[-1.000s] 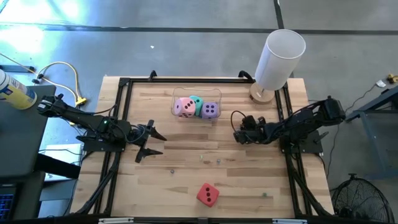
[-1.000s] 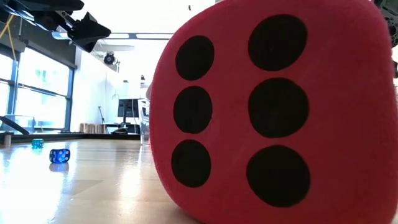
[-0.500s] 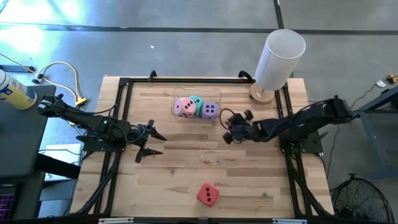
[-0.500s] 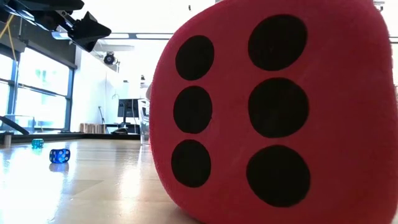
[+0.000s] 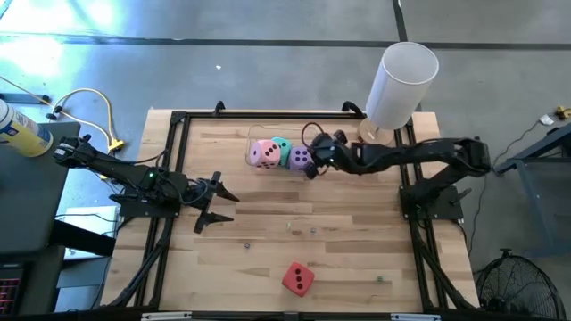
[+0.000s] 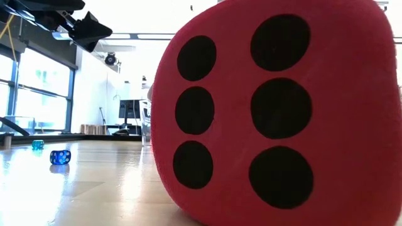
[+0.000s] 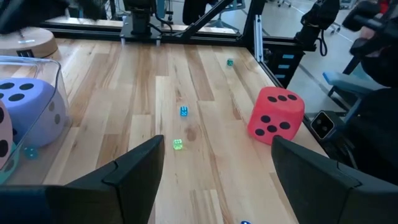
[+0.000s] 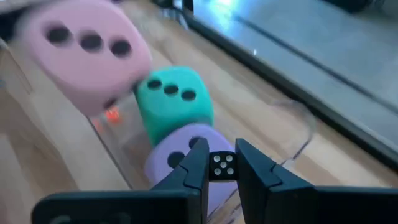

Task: Pick & Place Dice
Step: Put the black dice into the transparent bin

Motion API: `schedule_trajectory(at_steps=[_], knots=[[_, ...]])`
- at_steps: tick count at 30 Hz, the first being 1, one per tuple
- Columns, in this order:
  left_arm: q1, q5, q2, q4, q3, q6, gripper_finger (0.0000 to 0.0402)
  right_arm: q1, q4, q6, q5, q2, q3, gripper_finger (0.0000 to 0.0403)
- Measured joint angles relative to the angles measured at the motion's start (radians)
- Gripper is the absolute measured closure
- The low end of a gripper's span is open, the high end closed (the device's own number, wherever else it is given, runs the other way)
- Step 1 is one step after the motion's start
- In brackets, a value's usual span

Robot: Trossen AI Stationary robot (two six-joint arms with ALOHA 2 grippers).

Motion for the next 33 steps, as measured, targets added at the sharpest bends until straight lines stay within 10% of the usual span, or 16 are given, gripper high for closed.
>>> schedule_trajectory(at_steps=[5,20,33], knots=[[0.0,0.0,0.0,0.0,0.0,0.017,0.0116,-0.071,0.1,-0.083,-0.111,0.088,0.001,0.0358],[0.0,0.0,0.0,0.0,0.0,0.018,0.0116,-0.119,0.217,-0.211,0.02,0.179,0.001,0.0327],[0.0,0.0,0.0,0.0,0.0,0.018,0.0116,-0.12,0.218,-0.185,0.013,0.179,0.001,0.016]])
